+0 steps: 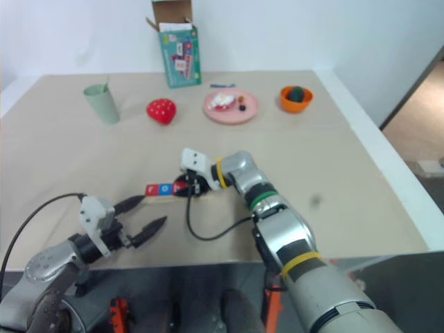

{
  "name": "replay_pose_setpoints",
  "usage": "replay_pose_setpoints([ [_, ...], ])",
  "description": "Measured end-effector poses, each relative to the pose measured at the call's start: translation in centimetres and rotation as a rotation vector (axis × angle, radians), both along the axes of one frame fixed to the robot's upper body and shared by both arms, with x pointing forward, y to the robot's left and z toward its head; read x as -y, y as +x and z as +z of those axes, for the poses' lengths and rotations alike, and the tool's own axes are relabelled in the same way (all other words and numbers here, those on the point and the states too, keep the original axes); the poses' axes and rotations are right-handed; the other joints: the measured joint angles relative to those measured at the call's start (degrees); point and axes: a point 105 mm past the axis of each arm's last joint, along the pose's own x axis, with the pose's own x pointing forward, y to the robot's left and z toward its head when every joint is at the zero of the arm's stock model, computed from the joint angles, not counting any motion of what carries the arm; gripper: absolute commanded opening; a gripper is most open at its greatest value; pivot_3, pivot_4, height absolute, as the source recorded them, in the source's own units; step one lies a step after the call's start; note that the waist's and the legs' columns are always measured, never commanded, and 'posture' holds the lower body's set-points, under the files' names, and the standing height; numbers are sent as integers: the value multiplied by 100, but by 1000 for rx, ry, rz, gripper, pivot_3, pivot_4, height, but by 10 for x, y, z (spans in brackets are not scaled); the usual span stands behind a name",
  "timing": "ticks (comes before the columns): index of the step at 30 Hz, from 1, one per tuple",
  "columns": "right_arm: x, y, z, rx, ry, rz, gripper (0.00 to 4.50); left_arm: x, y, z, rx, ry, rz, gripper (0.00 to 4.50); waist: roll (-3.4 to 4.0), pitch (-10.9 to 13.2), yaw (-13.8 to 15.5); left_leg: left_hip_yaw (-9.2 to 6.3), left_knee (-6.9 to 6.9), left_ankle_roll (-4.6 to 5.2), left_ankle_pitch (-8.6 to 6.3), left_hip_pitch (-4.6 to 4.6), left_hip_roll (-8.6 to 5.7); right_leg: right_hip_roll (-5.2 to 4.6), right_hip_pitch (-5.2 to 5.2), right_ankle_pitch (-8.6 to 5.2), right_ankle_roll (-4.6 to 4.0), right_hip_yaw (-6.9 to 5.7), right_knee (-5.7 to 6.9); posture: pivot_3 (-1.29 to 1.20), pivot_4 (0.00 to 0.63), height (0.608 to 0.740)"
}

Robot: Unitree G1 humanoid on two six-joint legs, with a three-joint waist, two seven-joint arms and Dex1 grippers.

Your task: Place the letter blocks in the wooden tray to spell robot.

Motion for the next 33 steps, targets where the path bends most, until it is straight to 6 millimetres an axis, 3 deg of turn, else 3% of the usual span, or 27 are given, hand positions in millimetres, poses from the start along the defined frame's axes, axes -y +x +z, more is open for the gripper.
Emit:
replay_pose_setpoints([
  [33,0,0,1,-107,23,-34,1754,-1,-2,-5,-12,31,6,4500,0,0,-1,1,0,0,0,-1,1,1,-2,-1,-1,0,1,0,150,740],
])
